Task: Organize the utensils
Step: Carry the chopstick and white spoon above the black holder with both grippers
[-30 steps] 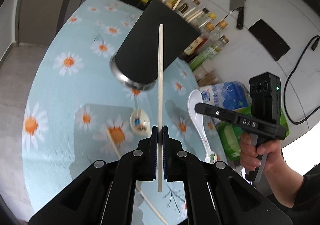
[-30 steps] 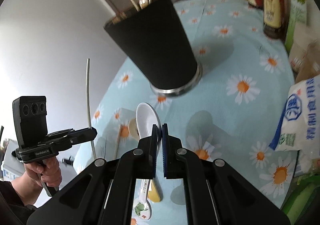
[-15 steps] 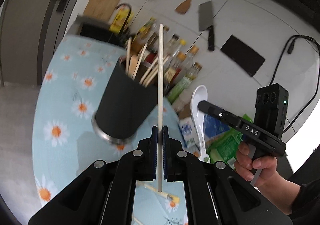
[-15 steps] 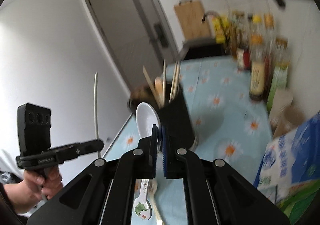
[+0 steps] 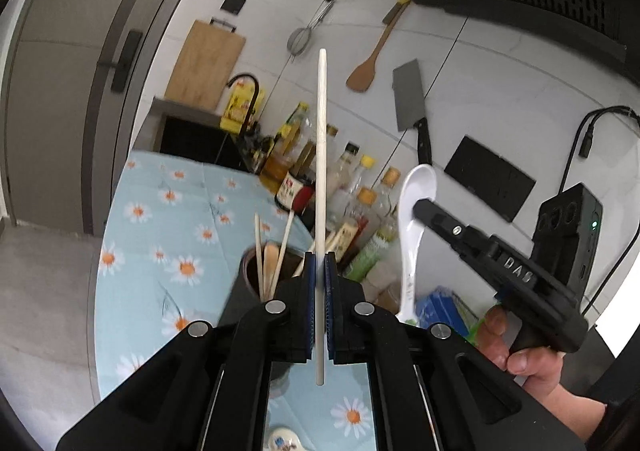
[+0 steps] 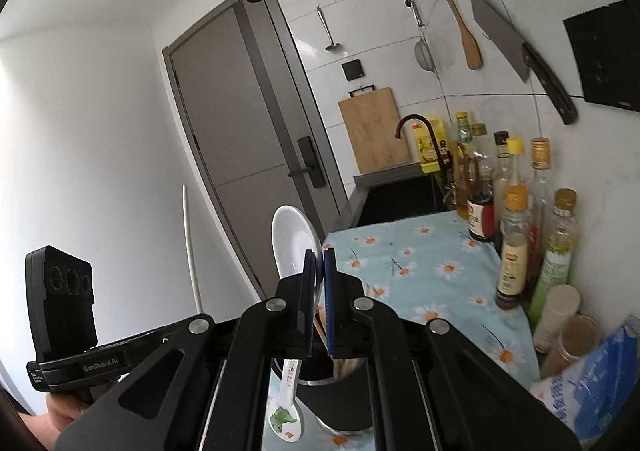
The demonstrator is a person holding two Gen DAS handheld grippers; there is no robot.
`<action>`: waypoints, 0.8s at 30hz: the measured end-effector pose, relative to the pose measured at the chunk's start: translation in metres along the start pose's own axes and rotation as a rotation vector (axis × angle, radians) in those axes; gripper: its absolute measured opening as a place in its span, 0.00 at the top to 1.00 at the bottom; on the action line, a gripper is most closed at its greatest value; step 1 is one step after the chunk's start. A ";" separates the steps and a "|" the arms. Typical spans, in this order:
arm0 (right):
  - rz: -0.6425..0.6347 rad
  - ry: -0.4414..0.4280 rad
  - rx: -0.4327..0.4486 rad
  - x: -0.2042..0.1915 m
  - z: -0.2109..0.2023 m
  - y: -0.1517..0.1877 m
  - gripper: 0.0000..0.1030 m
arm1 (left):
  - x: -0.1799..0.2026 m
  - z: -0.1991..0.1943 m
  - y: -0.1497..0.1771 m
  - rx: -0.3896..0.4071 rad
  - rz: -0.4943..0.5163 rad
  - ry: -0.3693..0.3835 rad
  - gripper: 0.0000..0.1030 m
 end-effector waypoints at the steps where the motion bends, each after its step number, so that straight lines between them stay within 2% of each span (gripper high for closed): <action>1: -0.005 -0.008 0.004 -0.001 0.003 -0.003 0.95 | 0.000 -0.002 -0.005 0.011 0.003 -0.003 0.97; 15: -0.059 -0.021 0.054 -0.018 0.025 -0.037 0.95 | -0.008 -0.007 -0.050 0.125 0.032 0.018 0.97; 19: -0.074 -0.020 0.056 -0.021 0.030 -0.045 0.95 | -0.014 -0.005 -0.058 0.135 0.017 0.023 0.97; 24: -0.078 -0.021 0.066 -0.023 0.034 -0.052 0.95 | -0.010 -0.001 -0.068 0.139 0.045 0.021 0.97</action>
Point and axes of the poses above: each gripper's, at about its wrist camera, not at the fingertips, and z roughly the way its jaws point, x to its right, y to its underside, the point moved 2 cm from there along z, roughly the way its jaws point, and after that the axes turned 14 degrees about -x, right-handed, at the moved point
